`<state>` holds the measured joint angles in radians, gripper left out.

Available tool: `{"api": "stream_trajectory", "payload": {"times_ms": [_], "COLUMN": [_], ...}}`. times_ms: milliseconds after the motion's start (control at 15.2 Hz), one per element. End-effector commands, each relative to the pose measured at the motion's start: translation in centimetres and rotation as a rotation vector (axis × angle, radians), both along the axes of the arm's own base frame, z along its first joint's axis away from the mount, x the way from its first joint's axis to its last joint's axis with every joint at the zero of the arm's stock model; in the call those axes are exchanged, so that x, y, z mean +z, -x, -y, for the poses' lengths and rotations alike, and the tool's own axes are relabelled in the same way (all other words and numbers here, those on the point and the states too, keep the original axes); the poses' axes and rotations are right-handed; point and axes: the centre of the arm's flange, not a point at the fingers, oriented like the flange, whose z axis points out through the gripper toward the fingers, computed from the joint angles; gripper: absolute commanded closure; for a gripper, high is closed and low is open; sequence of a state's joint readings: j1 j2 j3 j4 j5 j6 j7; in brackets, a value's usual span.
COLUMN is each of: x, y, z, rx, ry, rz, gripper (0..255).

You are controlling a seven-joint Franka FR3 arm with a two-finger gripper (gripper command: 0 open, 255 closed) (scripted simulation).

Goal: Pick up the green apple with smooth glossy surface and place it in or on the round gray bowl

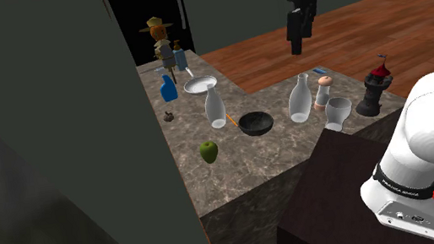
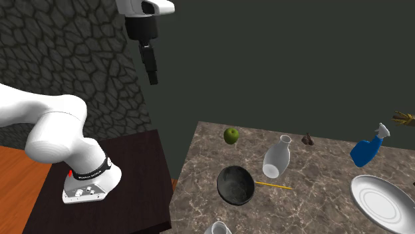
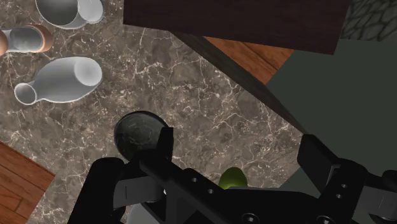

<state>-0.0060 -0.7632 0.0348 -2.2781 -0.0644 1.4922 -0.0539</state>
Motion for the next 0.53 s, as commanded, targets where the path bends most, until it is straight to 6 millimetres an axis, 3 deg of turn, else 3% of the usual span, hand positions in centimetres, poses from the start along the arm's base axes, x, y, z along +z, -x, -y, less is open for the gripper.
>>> {"api": "stream_trajectory", "payload": {"times_ms": [0,462], "x": [0.0,-7.1], "y": [0.0,-5.9], "z": [0.0,-1.1], "rx": [0.0,-0.04], "ry": [0.0,-0.03], "rz": [0.0,-0.017], "gripper": [0,0]}}
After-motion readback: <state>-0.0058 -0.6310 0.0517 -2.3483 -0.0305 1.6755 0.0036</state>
